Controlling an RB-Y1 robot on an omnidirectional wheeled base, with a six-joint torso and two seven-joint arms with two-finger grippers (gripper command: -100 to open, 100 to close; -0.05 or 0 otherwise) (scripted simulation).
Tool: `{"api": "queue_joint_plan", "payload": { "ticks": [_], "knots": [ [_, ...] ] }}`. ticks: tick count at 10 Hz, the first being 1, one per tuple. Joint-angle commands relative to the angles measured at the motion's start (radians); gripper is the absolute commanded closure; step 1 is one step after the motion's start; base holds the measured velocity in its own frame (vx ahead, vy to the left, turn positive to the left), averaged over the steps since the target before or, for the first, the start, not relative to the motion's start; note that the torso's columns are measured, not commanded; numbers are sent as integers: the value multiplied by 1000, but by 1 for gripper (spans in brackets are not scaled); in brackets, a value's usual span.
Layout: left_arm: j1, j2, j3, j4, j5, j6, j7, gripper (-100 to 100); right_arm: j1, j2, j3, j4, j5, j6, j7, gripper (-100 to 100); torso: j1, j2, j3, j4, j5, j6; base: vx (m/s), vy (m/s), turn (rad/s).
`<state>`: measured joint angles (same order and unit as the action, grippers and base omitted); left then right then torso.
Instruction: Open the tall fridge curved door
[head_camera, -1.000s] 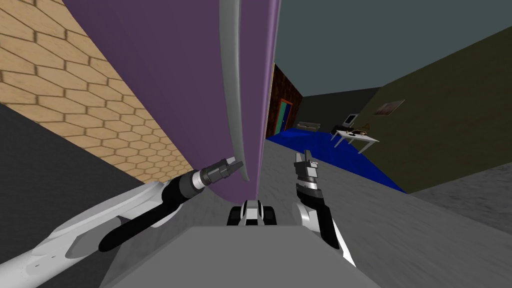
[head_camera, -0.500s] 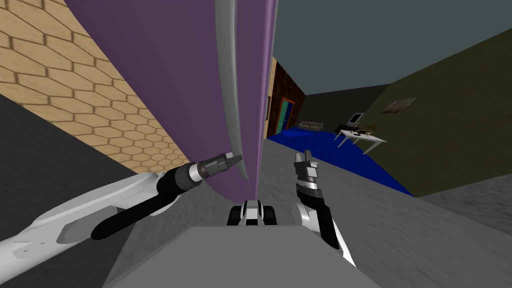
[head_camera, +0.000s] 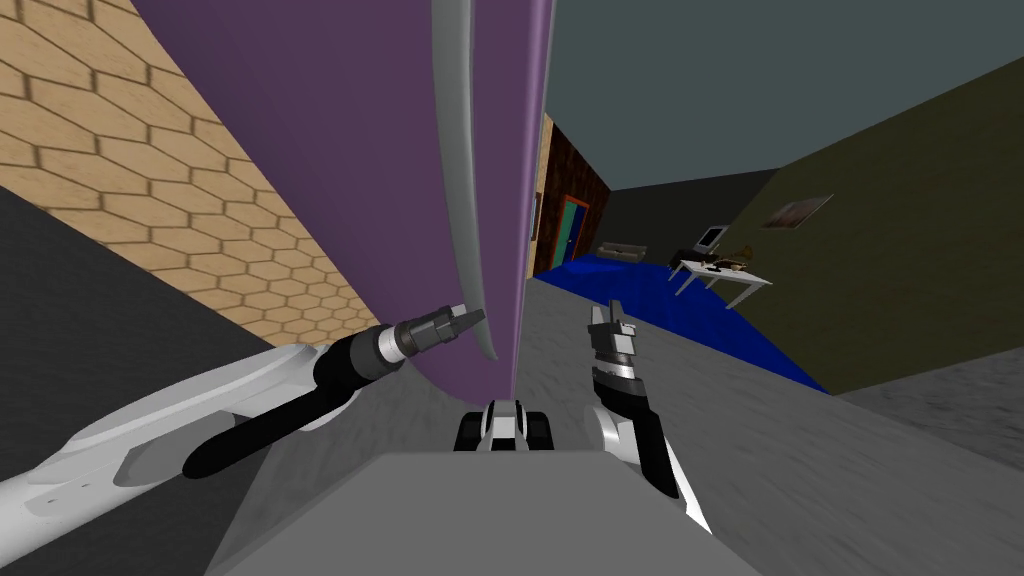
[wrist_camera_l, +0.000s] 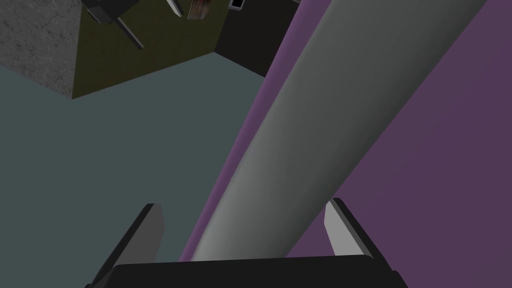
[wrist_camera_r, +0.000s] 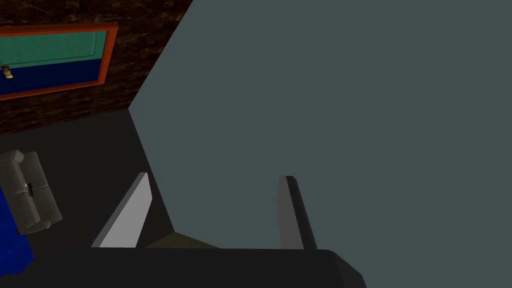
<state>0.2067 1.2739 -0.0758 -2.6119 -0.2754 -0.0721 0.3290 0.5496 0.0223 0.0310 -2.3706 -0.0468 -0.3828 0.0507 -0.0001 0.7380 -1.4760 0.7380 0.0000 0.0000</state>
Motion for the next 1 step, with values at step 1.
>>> {"api": "queue_joint_plan", "payload": {
  "ticks": [1],
  "knots": [
    [0,0,0,0,0,0,0,0,0,0,0,0,0,0,0,0,0,0,0,0,0,0,0,0,0]
  ]
}}
